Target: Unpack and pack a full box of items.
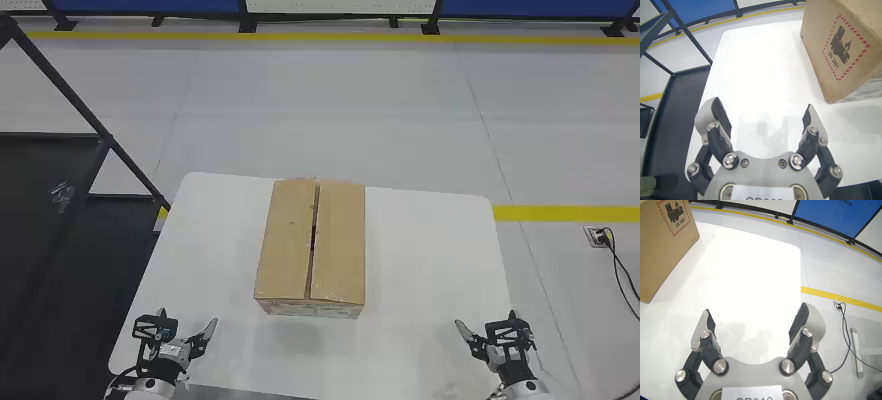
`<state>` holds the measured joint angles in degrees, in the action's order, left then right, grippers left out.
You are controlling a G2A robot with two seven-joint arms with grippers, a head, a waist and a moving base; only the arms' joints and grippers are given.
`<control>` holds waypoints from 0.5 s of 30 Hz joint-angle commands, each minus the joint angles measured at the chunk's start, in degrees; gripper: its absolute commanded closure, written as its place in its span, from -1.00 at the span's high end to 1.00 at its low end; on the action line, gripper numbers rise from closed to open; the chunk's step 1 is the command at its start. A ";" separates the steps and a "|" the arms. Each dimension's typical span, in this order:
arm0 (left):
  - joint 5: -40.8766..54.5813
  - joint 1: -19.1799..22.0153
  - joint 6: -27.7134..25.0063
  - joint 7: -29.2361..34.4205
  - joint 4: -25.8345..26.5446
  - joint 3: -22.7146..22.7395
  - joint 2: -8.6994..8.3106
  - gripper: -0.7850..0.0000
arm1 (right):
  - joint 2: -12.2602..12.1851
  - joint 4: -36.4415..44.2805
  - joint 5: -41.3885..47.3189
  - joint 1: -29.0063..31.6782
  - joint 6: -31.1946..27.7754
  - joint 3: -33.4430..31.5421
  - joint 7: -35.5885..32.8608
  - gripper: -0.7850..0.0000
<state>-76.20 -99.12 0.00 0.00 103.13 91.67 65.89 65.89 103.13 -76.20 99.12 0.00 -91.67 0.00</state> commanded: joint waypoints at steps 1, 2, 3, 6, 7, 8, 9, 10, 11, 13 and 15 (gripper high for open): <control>0.00 0.00 0.00 0.00 0.00 0.00 0.00 1.00 | 0.00 0.00 0.00 0.00 0.00 0.00 0.00 1.00; 0.00 0.00 0.00 0.00 0.00 0.00 0.00 1.00 | 0.00 0.00 0.00 0.00 0.00 0.00 0.00 1.00; 0.00 0.00 0.00 0.00 0.00 0.00 0.00 1.00 | 0.00 0.00 0.00 0.00 0.00 0.00 0.00 1.00; 2.89 0.64 -2.60 -1.50 -0.64 0.18 0.07 1.00 | 0.10 1.55 0.53 -0.50 -1.15 0.63 0.38 1.00; 3.46 0.98 -3.56 -2.43 -1.22 0.58 0.04 1.00 | 0.08 2.01 -0.22 -0.45 -1.69 0.73 1.33 1.00; 3.50 1.35 -4.34 -3.40 -1.84 0.80 0.02 1.00 | 0.13 2.49 -0.44 -0.47 -1.79 0.96 1.96 1.00; 3.14 1.75 -4.93 -4.32 -2.41 0.81 0.01 1.00 | 0.18 2.93 -0.44 -0.65 -2.05 1.34 2.12 1.00; 3.68 2.26 -5.61 -5.14 -2.80 0.65 0.05 1.00 | 0.23 3.59 -0.45 -0.99 -2.43 1.78 2.18 1.00; 4.72 2.84 -6.27 -5.86 -3.12 0.55 0.11 1.00 | 0.28 4.25 -0.71 -1.34 -2.48 2.18 2.40 1.00; 5.53 4.15 -6.53 -6.87 -3.87 0.21 0.23 1.00 | 0.43 5.83 -2.00 -2.02 -2.09 3.42 2.95 1.00; 6.20 5.55 -6.66 -7.47 -4.59 -0.76 0.42 1.00 | 0.63 7.26 -2.67 -2.69 -1.35 4.85 3.24 1.00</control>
<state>-70.34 -94.37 -6.62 -7.21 98.97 91.47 66.21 66.42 109.62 -78.56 96.78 -1.75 -87.59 3.13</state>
